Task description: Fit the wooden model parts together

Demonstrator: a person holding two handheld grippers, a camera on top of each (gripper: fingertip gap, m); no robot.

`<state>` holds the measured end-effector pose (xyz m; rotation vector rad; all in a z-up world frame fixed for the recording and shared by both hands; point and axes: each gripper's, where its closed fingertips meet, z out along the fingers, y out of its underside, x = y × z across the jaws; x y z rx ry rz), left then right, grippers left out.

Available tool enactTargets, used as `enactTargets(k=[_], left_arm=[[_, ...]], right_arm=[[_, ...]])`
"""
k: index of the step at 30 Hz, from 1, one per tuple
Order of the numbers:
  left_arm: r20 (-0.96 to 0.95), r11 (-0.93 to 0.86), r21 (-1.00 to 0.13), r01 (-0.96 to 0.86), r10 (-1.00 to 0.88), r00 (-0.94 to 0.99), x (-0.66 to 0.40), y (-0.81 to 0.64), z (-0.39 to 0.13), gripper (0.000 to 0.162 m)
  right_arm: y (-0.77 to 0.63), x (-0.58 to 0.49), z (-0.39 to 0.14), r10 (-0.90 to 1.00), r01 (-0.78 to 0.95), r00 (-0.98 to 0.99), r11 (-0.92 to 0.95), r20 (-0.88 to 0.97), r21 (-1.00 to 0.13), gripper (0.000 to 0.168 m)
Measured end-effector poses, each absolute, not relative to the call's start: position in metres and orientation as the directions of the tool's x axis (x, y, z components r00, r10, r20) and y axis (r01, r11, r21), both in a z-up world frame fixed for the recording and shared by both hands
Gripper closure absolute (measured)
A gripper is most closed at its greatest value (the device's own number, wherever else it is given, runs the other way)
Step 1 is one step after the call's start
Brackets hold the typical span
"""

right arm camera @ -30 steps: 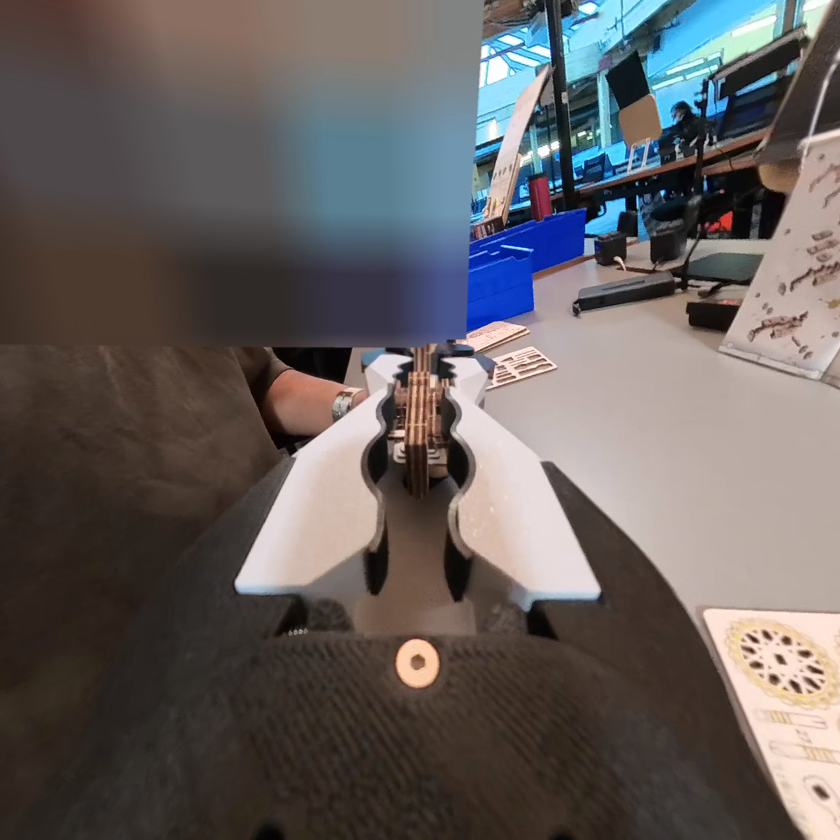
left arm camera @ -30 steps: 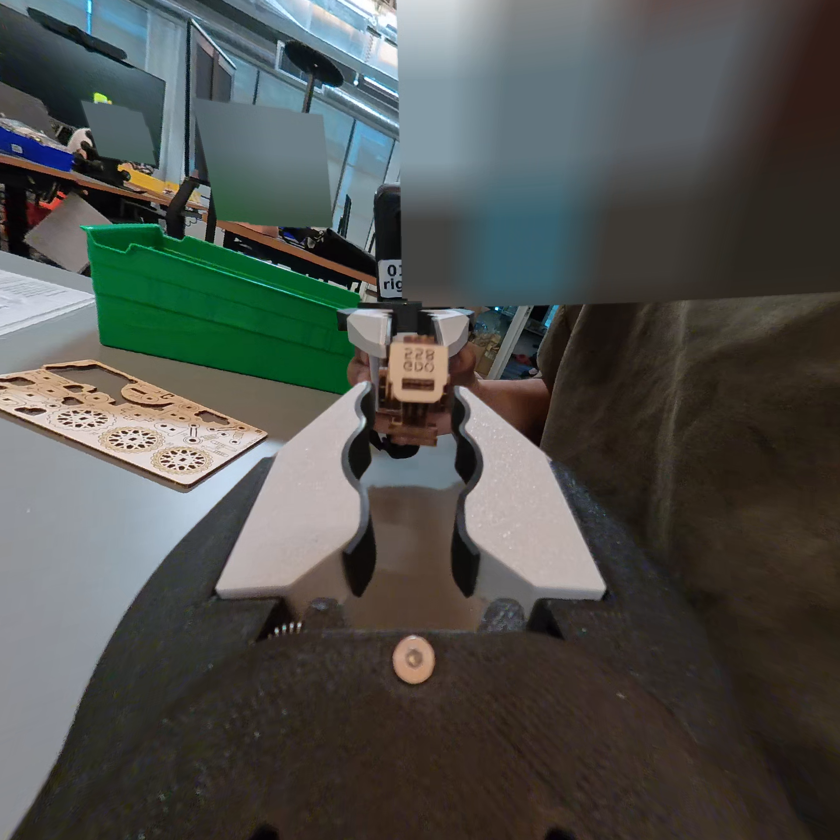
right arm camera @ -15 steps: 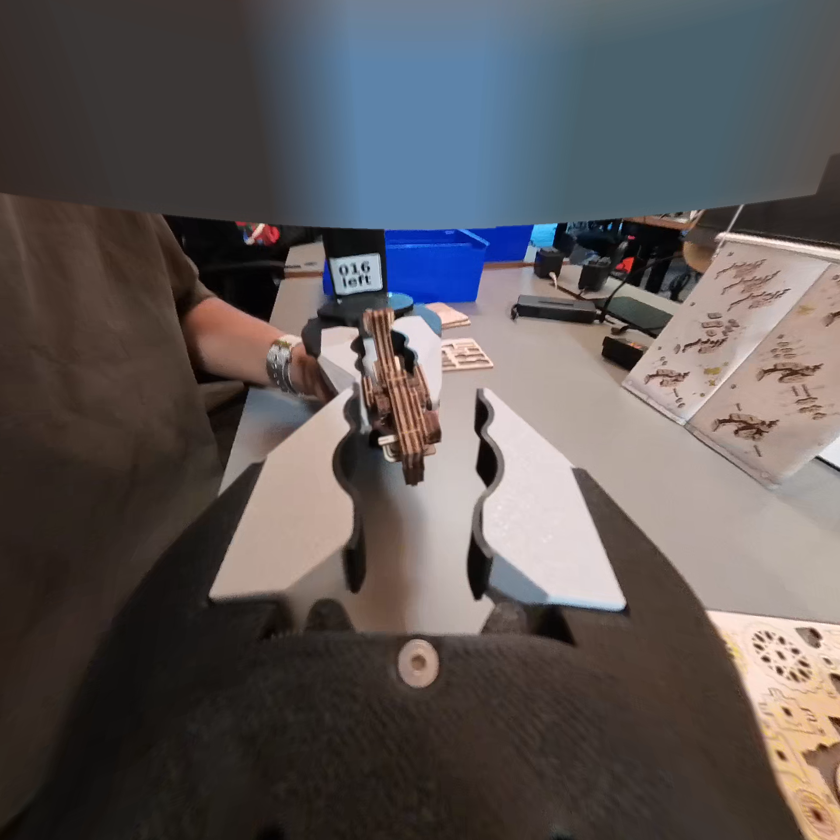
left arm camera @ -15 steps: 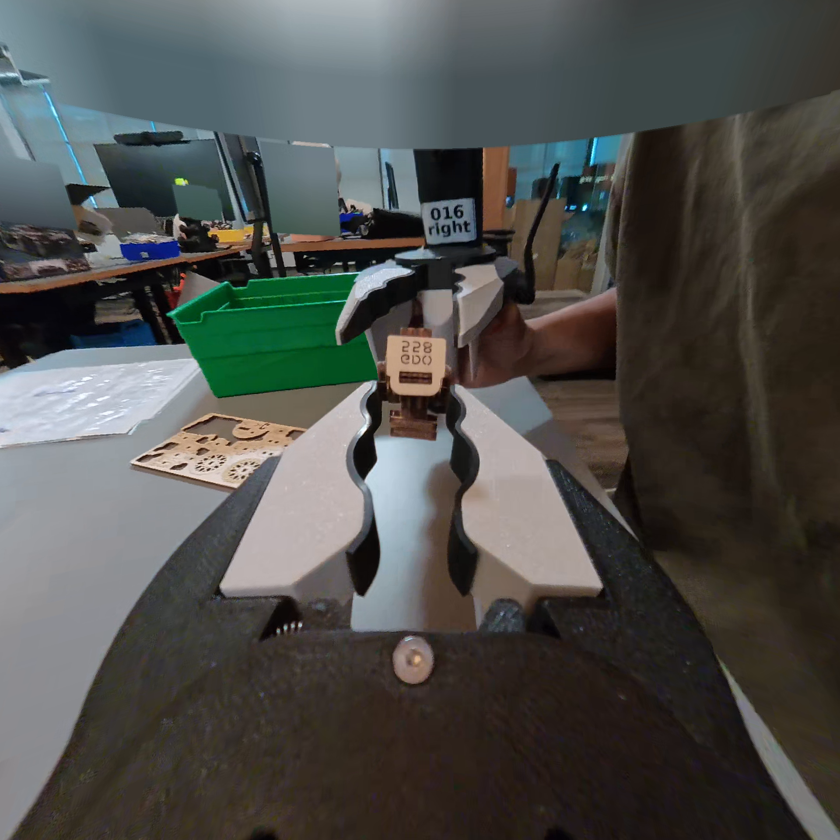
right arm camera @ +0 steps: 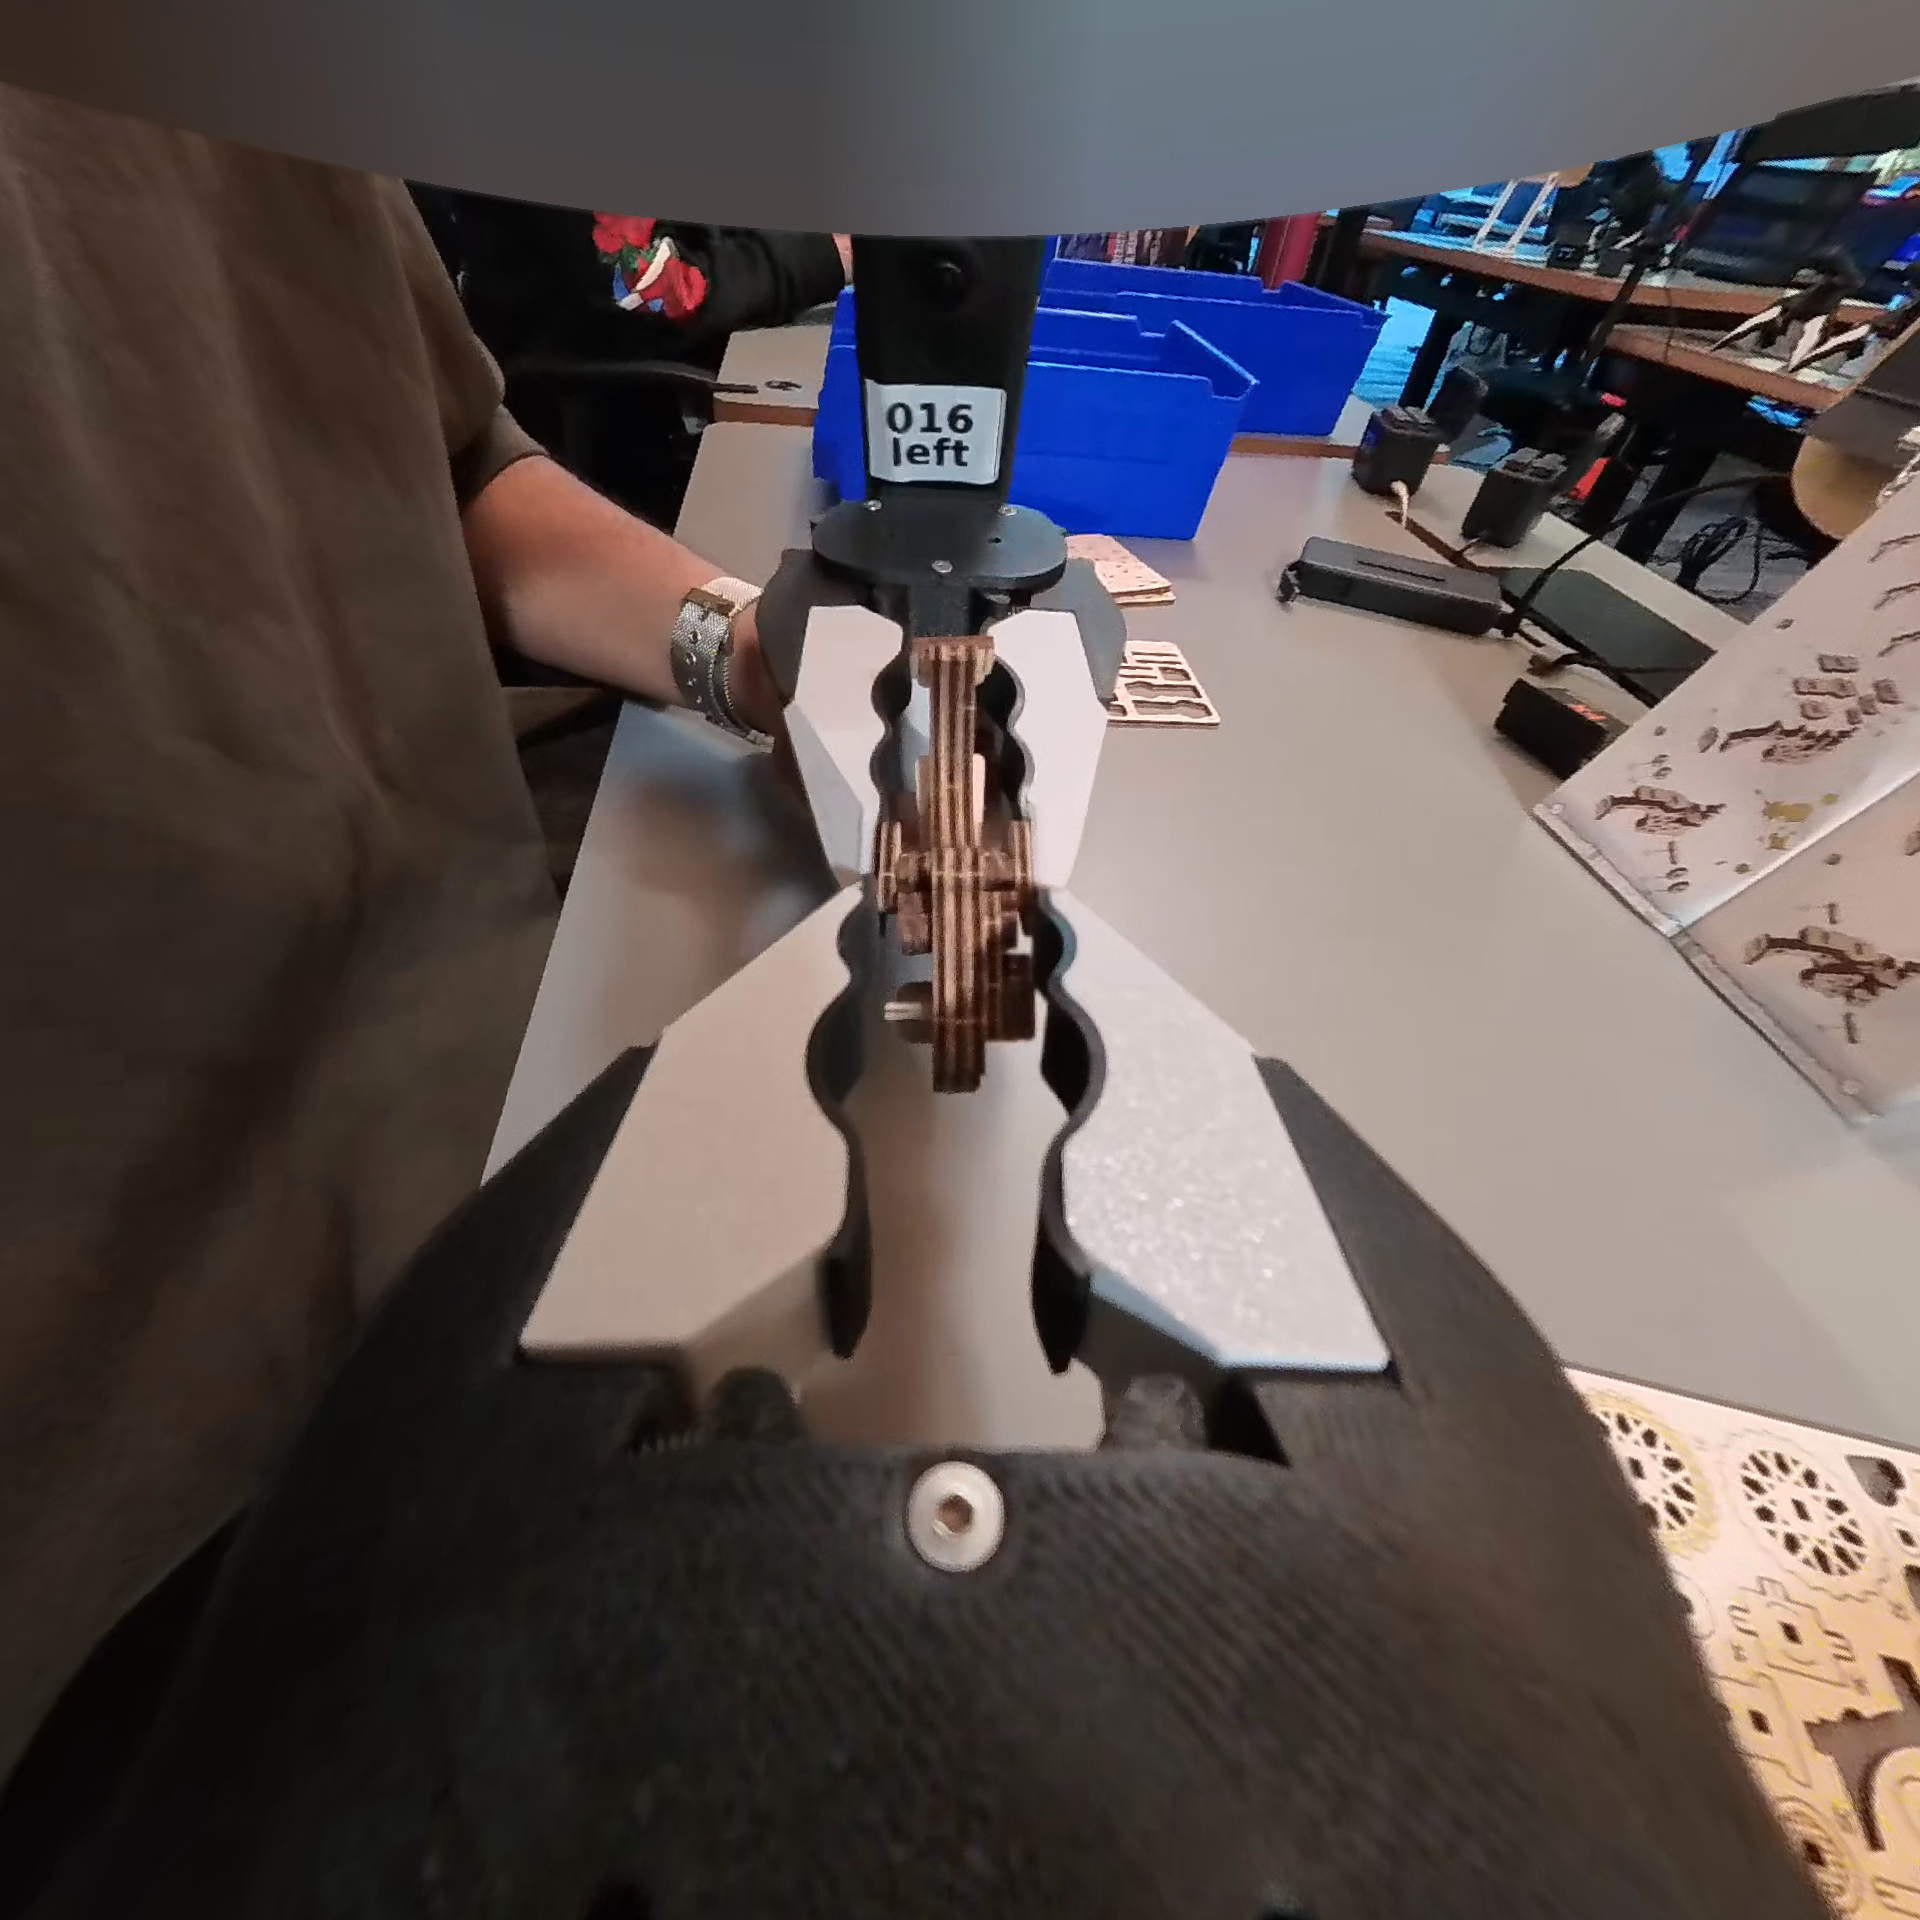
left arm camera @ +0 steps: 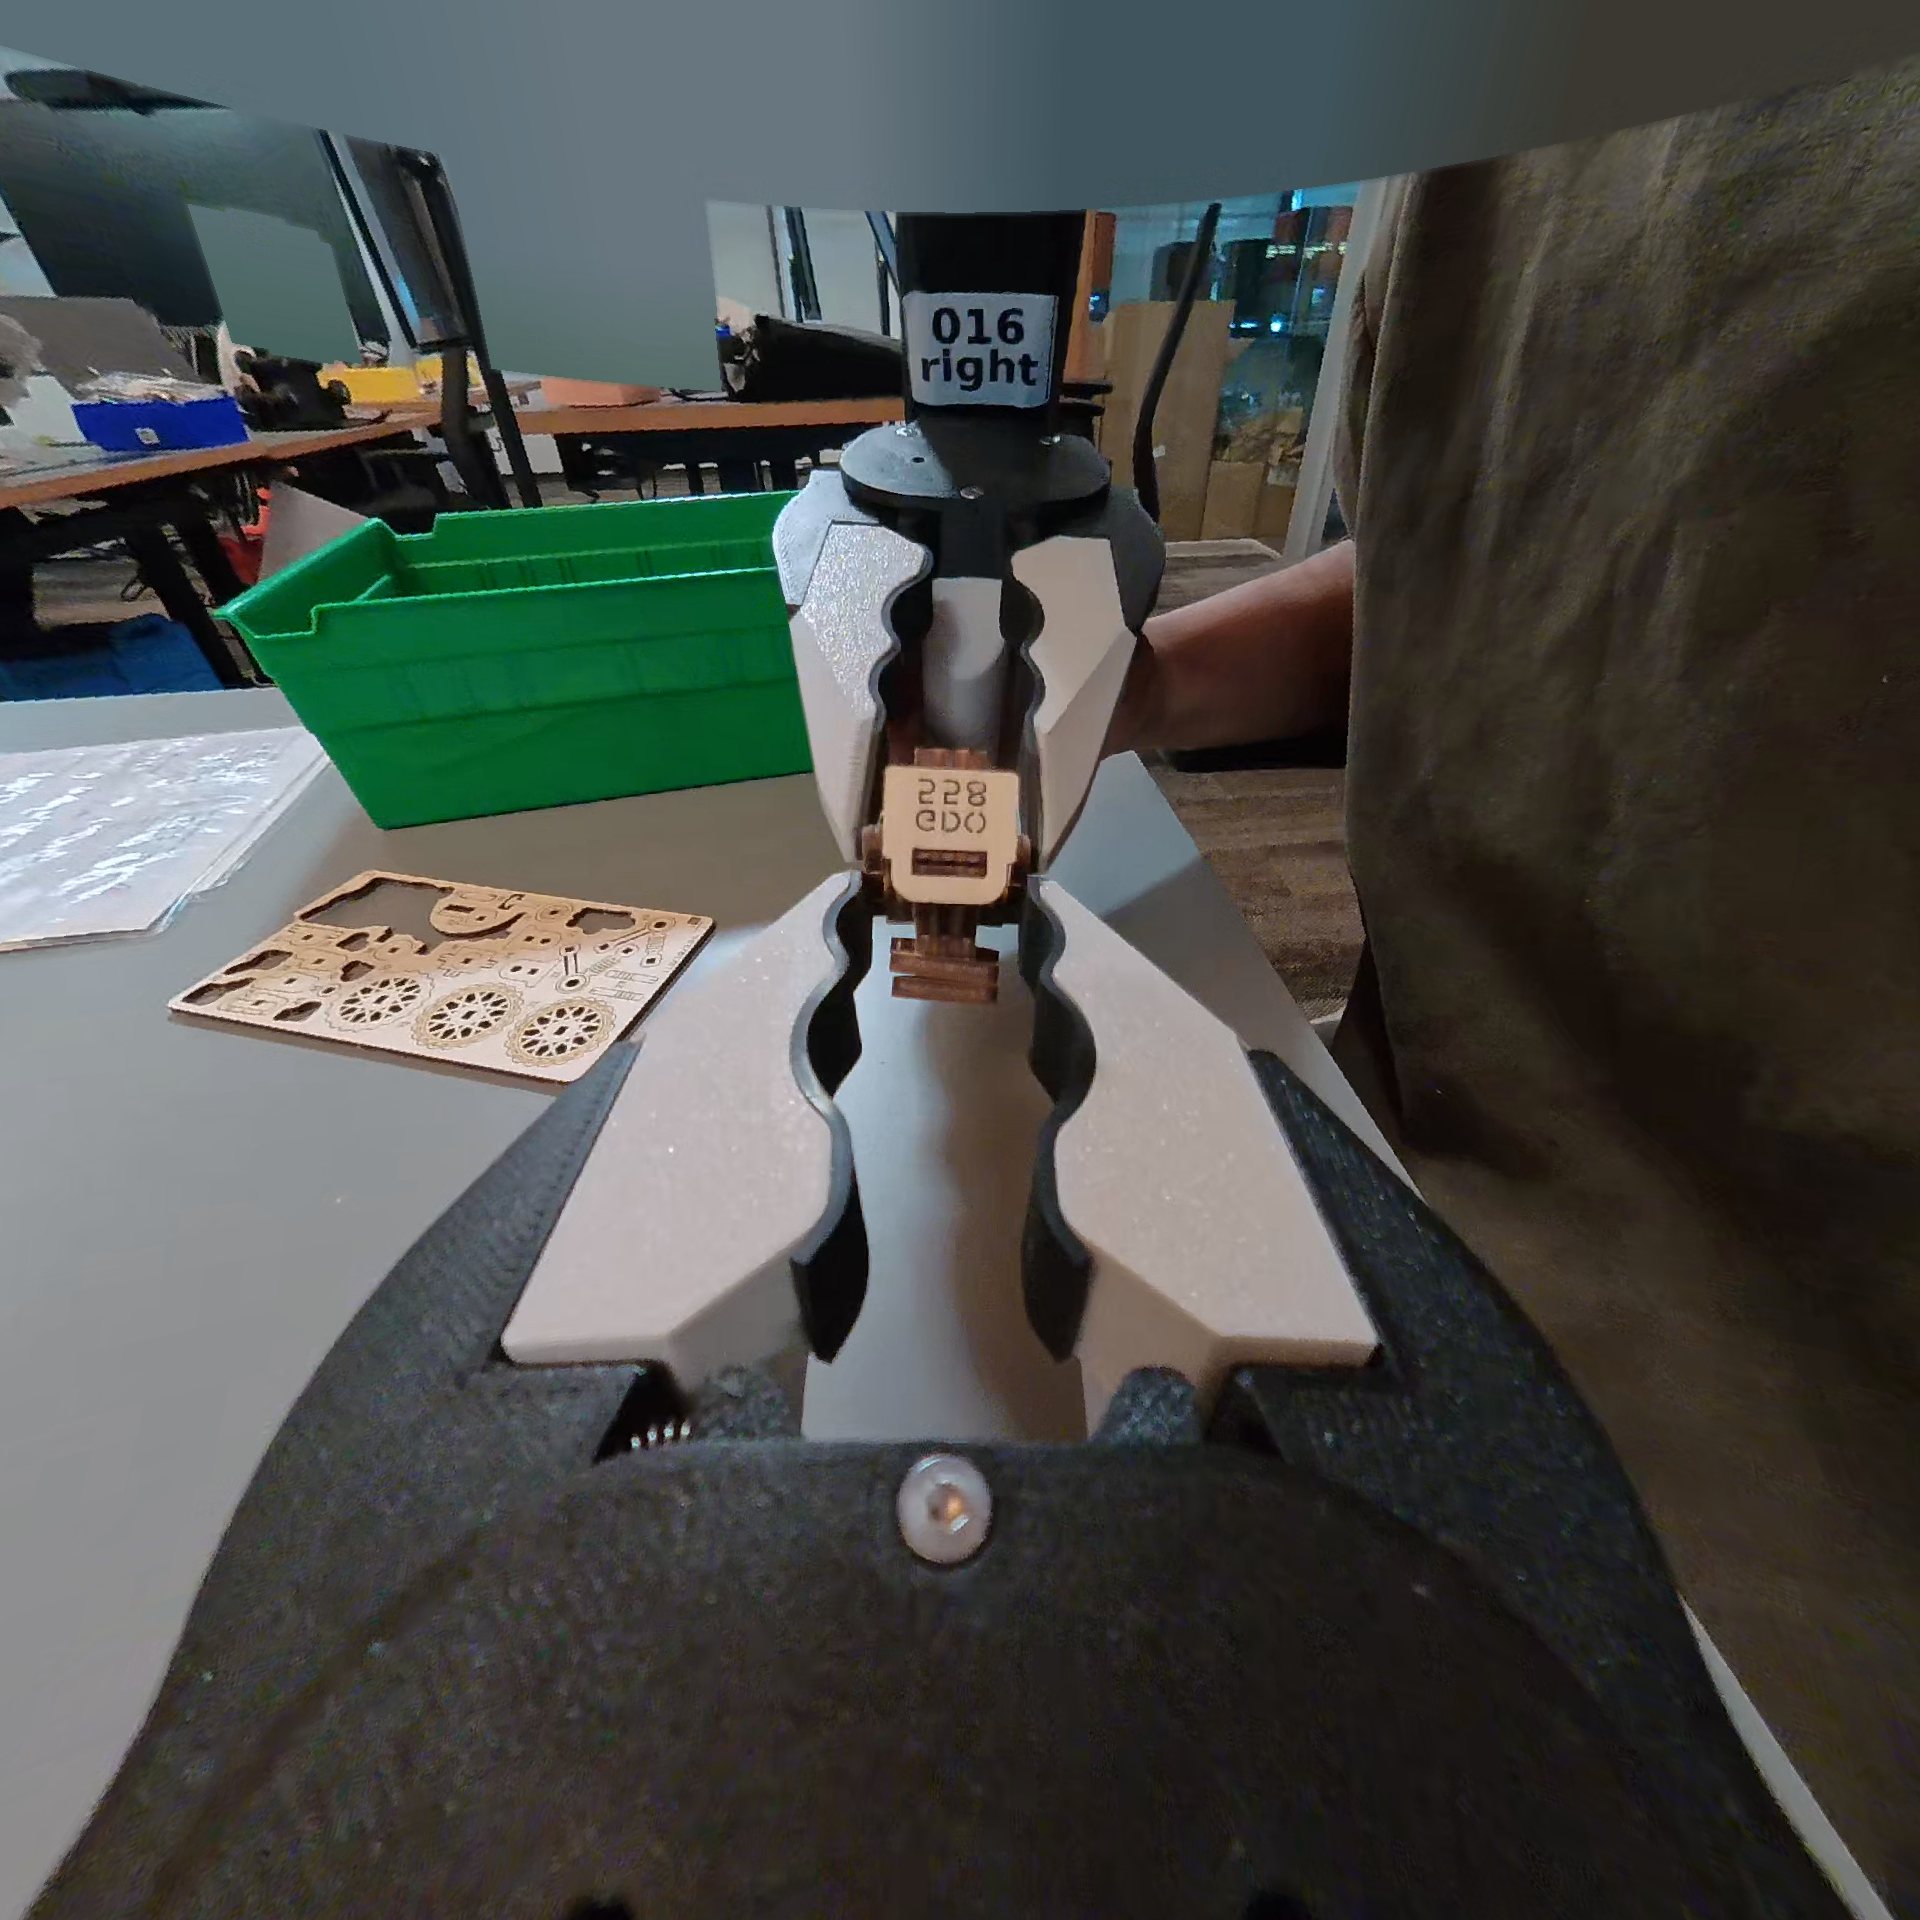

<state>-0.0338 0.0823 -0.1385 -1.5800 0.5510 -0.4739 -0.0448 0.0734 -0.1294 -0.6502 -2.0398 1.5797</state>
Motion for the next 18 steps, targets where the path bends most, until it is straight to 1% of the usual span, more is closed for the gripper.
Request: enactTargets(k=[10, 18], left_arm=[[-0.029, -0.057, -0.995, -0.081, -0.61, 0.792, -0.0323, 0.0821, -0.1402, 0.135], [0.023, -0.054, -0.998, -0.012, -0.597, 0.802, -0.0346, 0.0838, -0.1348, 0.134]], right_arm=[[0.0734, -0.0432, -0.1314, 0.629, 0.097, -0.772, 0.265, 0.096, -0.959, 0.143], [0.0757, -0.0453, -0.1278, 0.64, 0.119, -0.767, 0.211, 0.045, -0.97, 0.143]])
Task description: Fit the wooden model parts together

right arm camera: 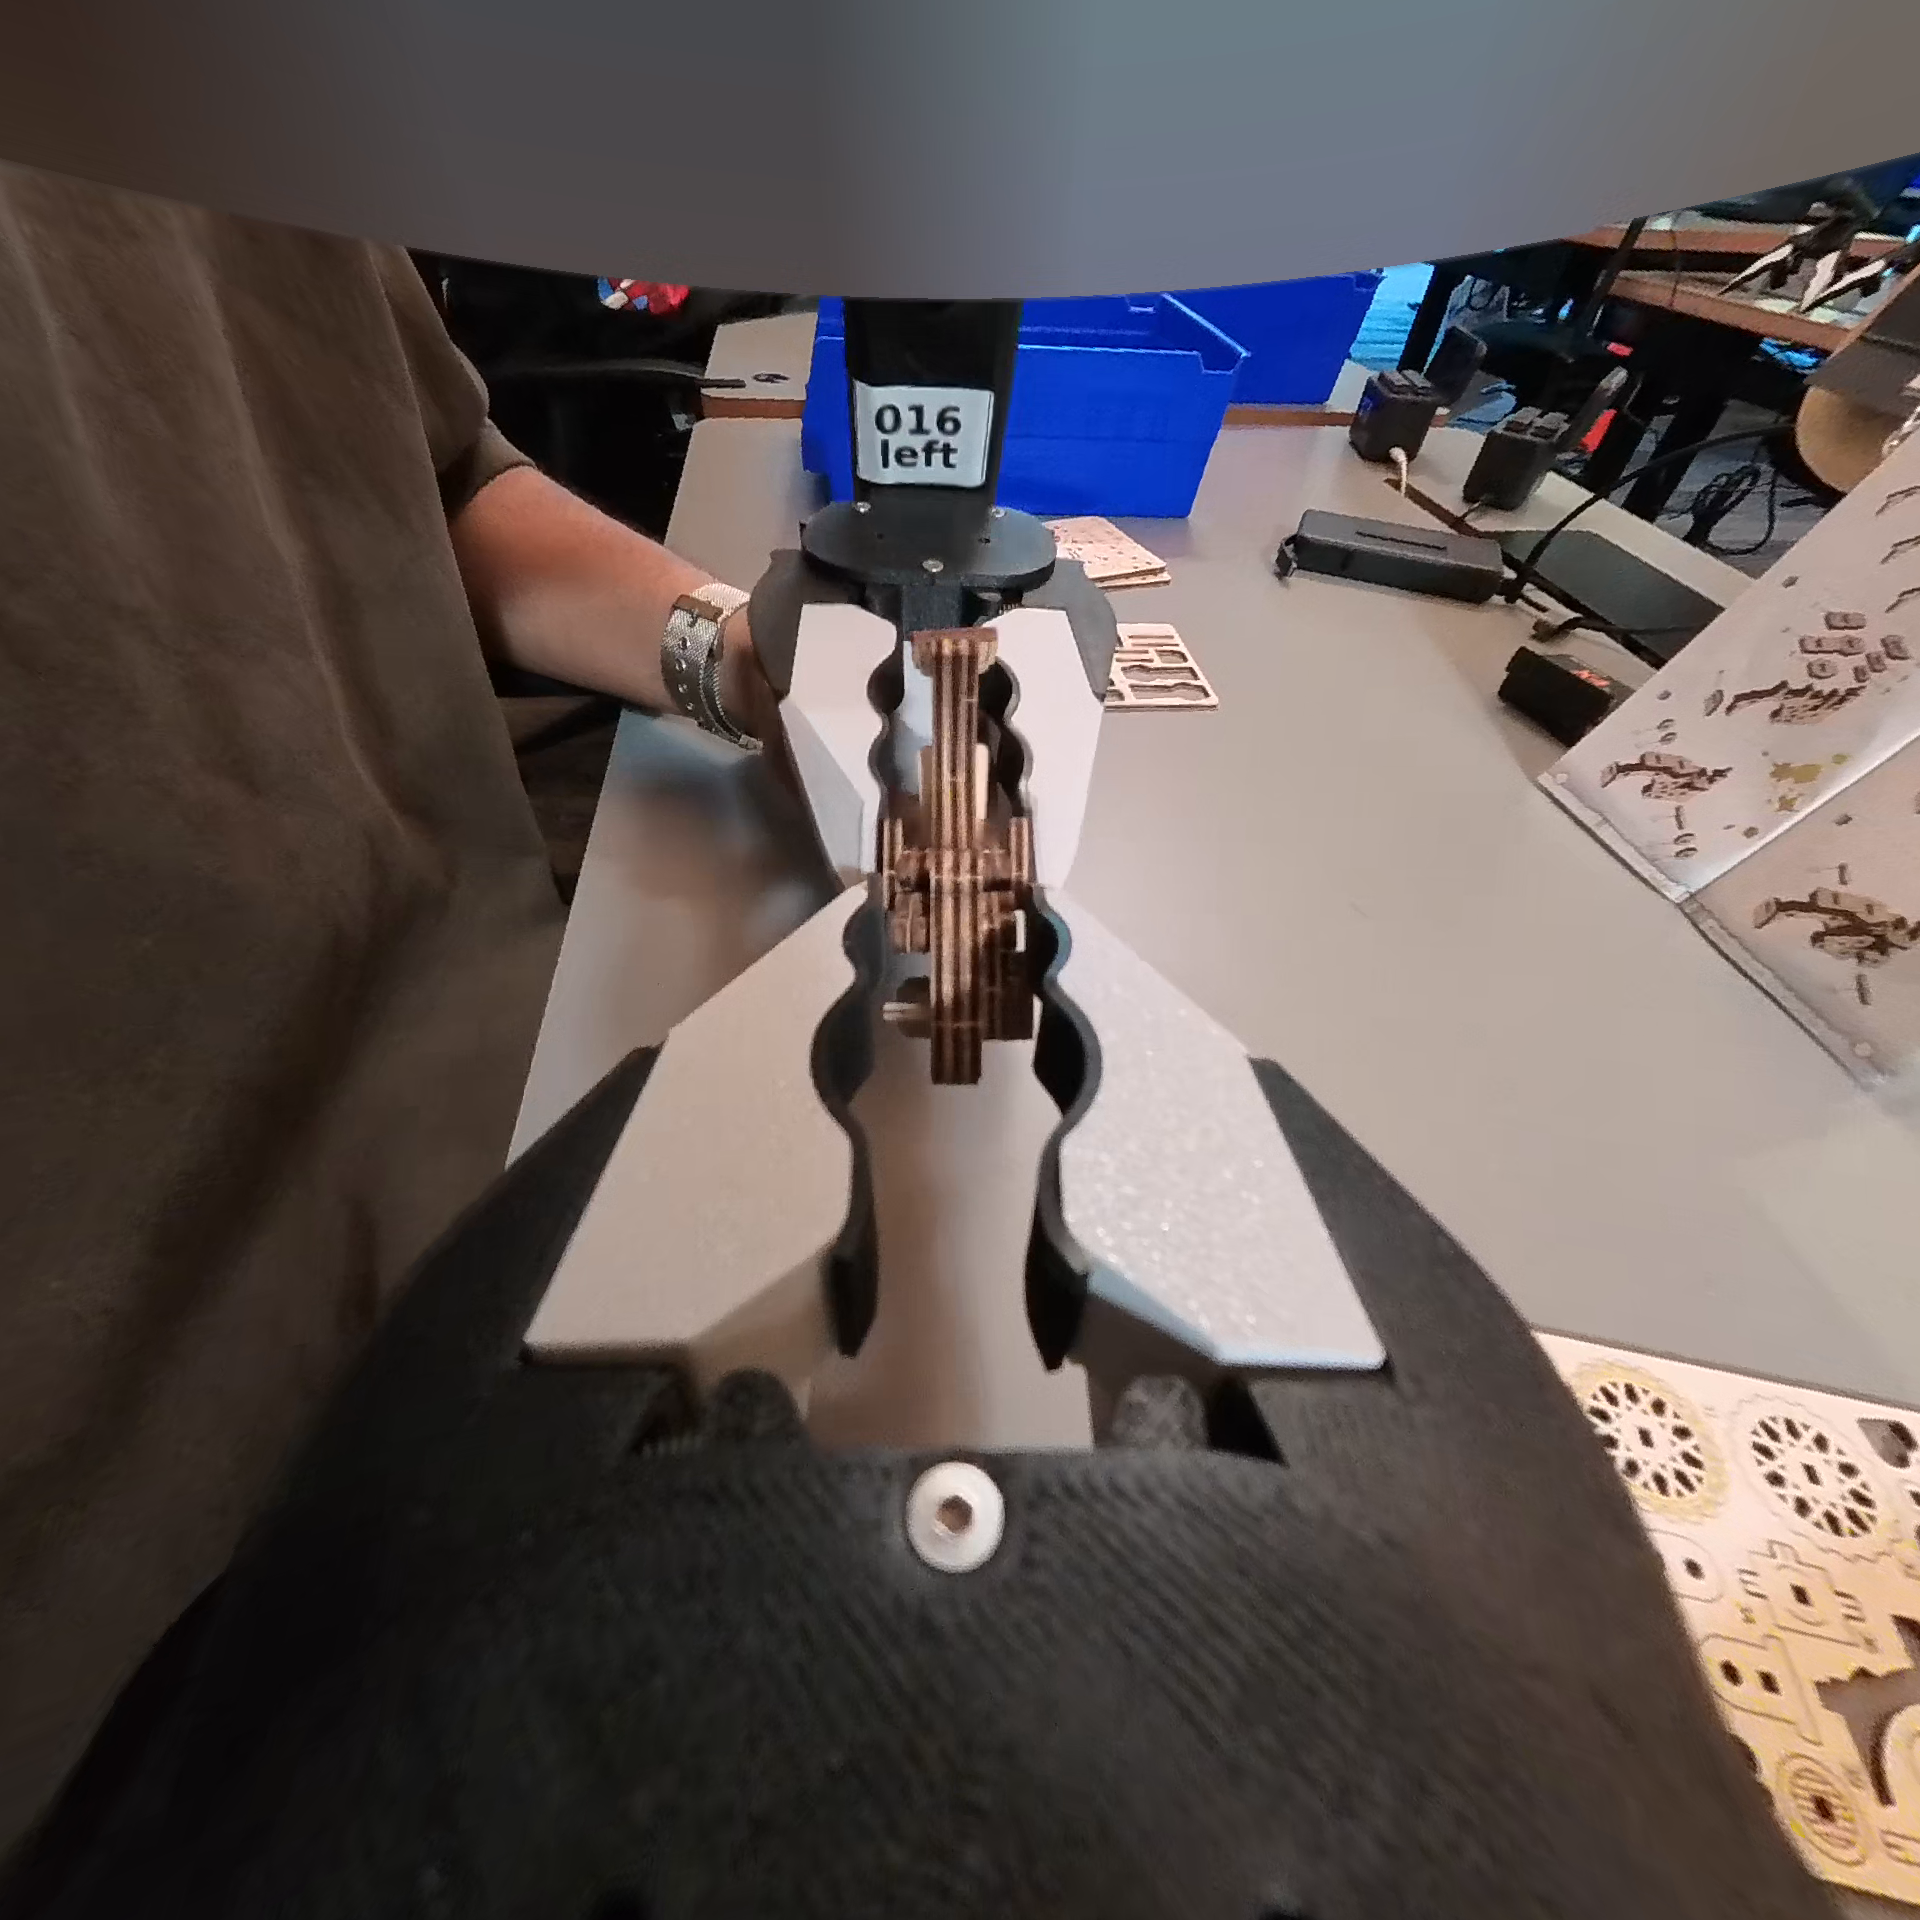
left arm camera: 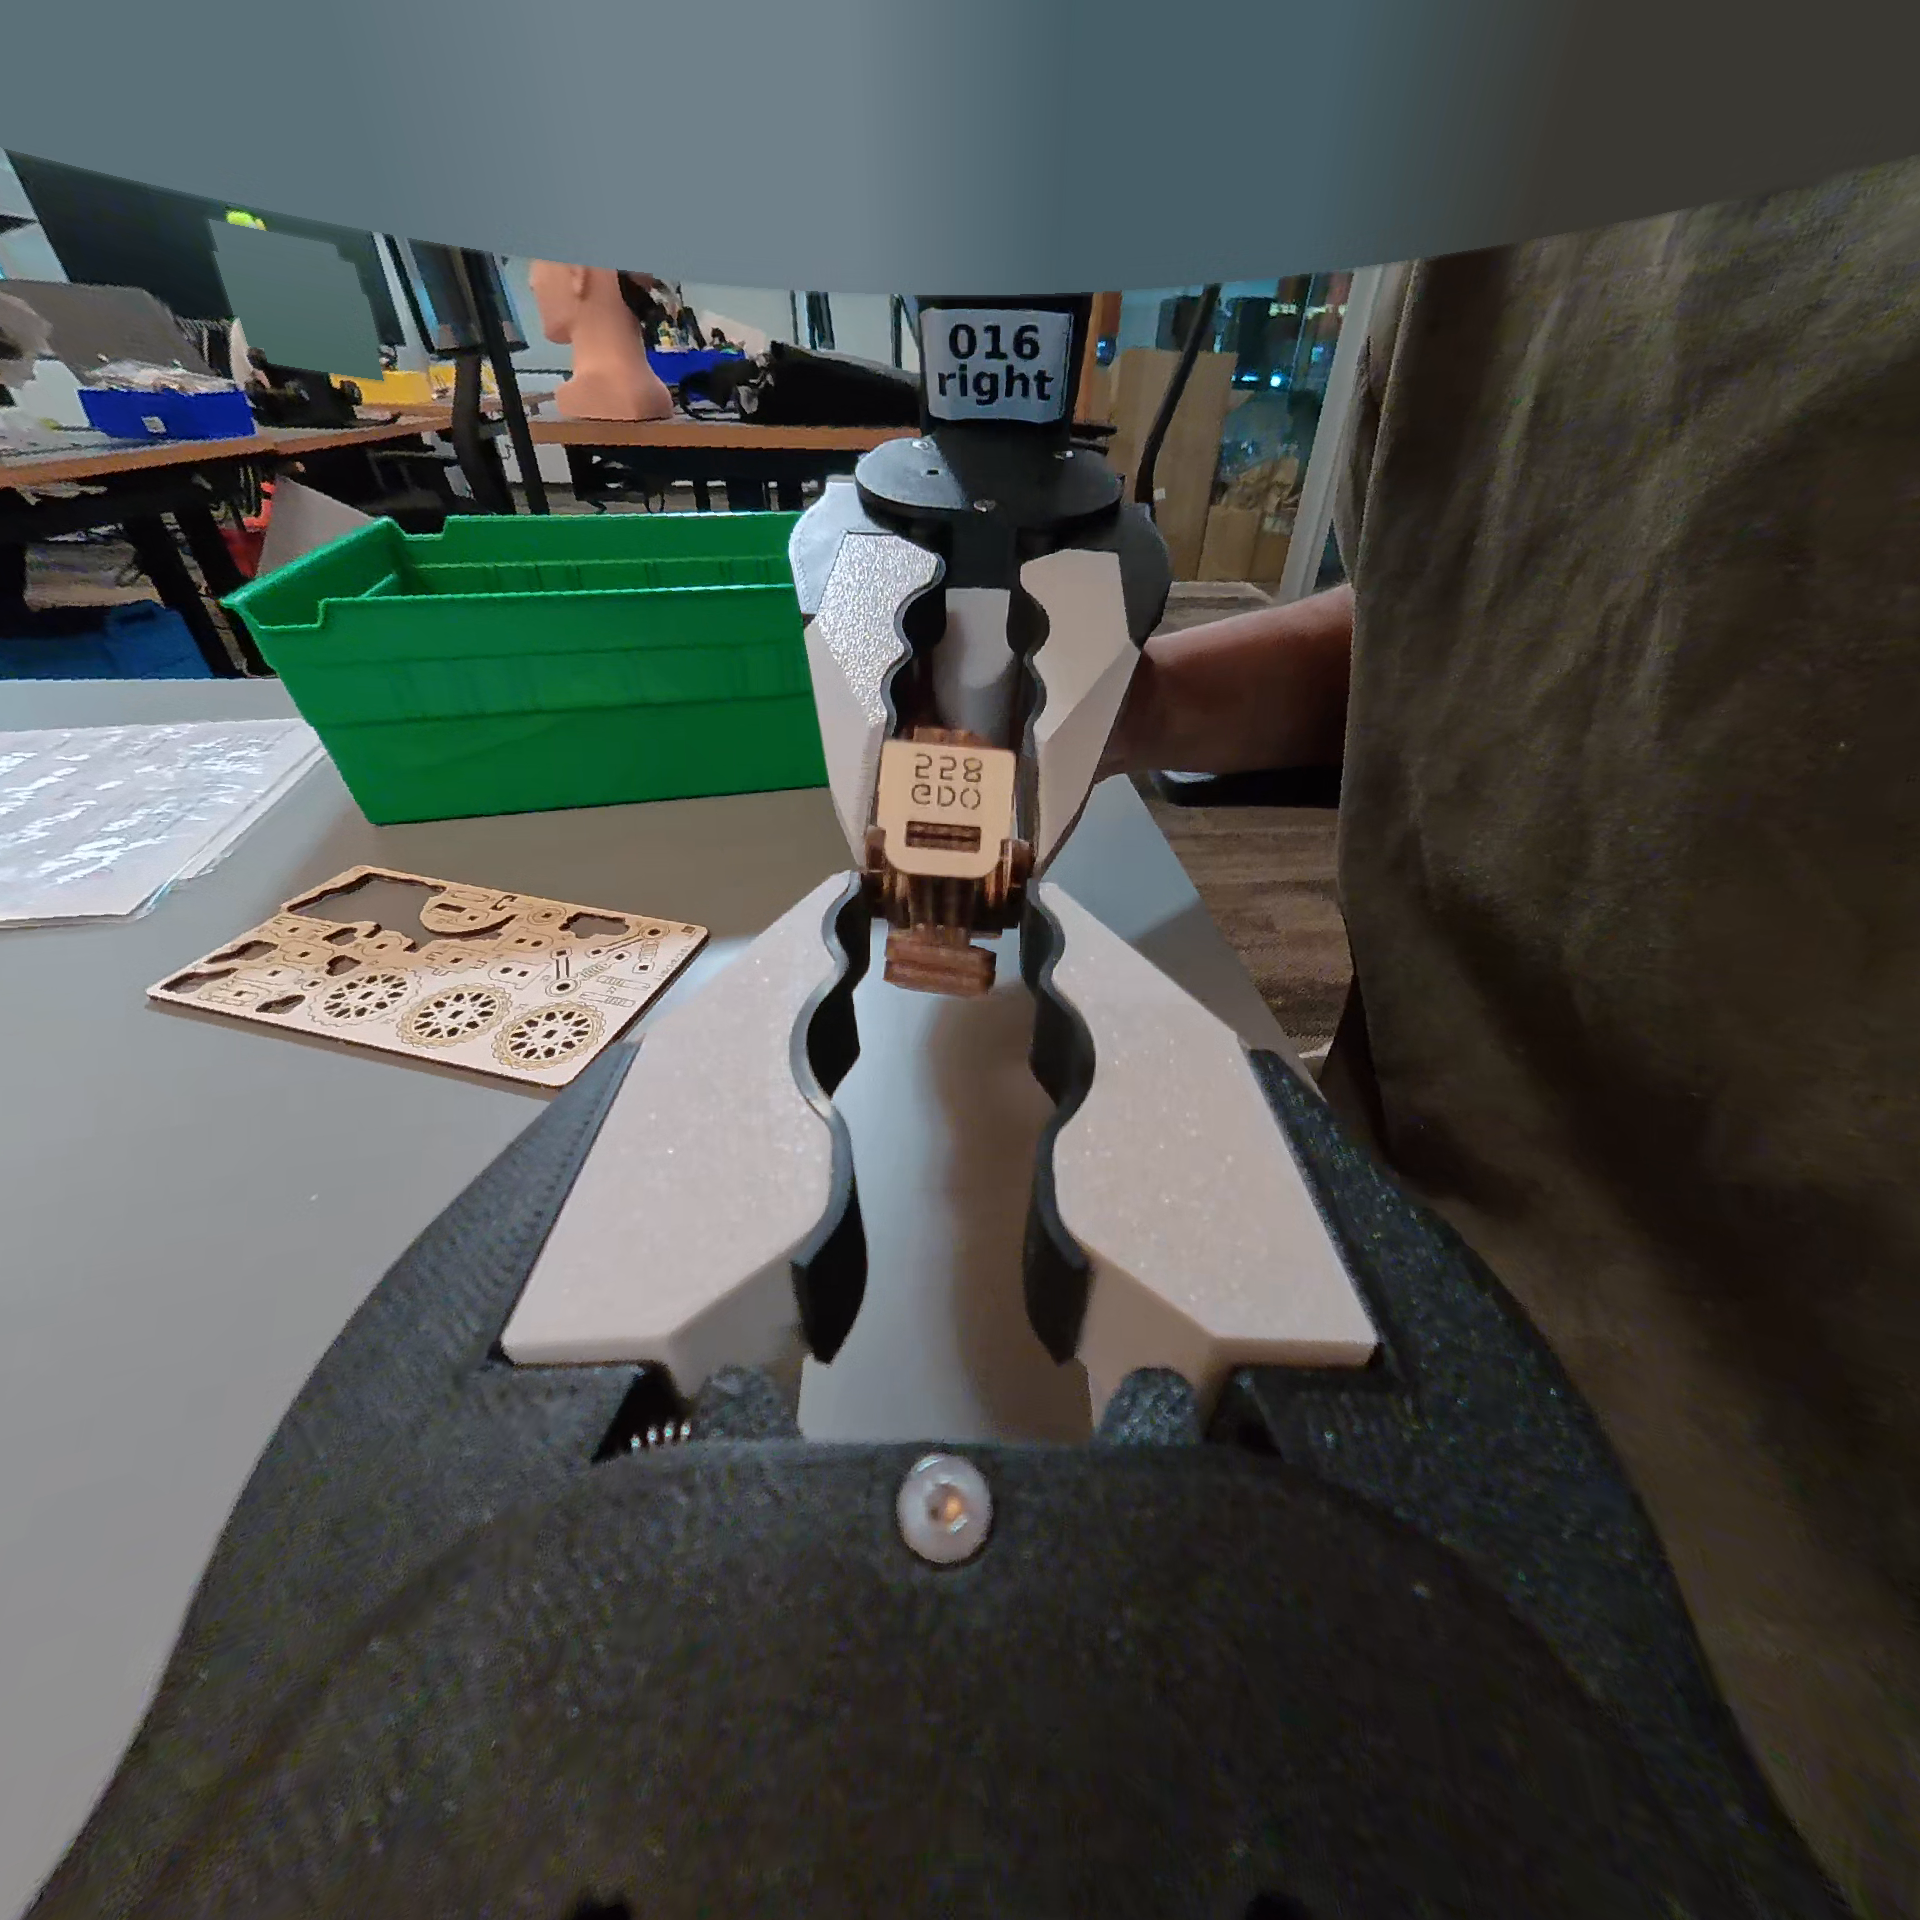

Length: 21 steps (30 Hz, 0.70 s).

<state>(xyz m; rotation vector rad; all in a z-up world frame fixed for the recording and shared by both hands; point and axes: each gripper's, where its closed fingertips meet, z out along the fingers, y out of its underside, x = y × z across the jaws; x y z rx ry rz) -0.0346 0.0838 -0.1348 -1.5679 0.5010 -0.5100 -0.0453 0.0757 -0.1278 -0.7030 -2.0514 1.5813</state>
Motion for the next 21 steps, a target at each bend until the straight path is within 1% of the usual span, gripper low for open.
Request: enactTargets(k=[12, 14, 17, 21], left_arm=[[0.08, -0.041, -0.997, 0.069, -0.6, 0.796, -0.041, 0.082, -0.128, 0.136], [0.107, -0.076, -0.994, 0.077, -0.603, 0.79, -0.042, 0.083, -0.13, 0.135], [0.213, -0.171, -0.976, 0.137, -0.598, 0.773, -0.045, 0.087, -0.133, 0.135], [0.279, -0.16, -0.96, 0.229, -0.574, 0.77, -0.05, 0.091, -0.13, 0.135]], right_arm=[[0.08, -0.048, -0.127, 0.635, 0.183, -0.769, 0.1, -0.079, -0.978, 0.143], [0.082, -0.049, -0.128, 0.636, 0.226, -0.762, 0.077, -0.127, -0.971, 0.143], [0.086, -0.052, -0.13, 0.638, 0.297, -0.74, 0.023, -0.215, -0.955, 0.143], [0.09, -0.057, -0.128, 0.6, 0.375, -0.708, -0.128, -0.373, -0.918, 0.143]])
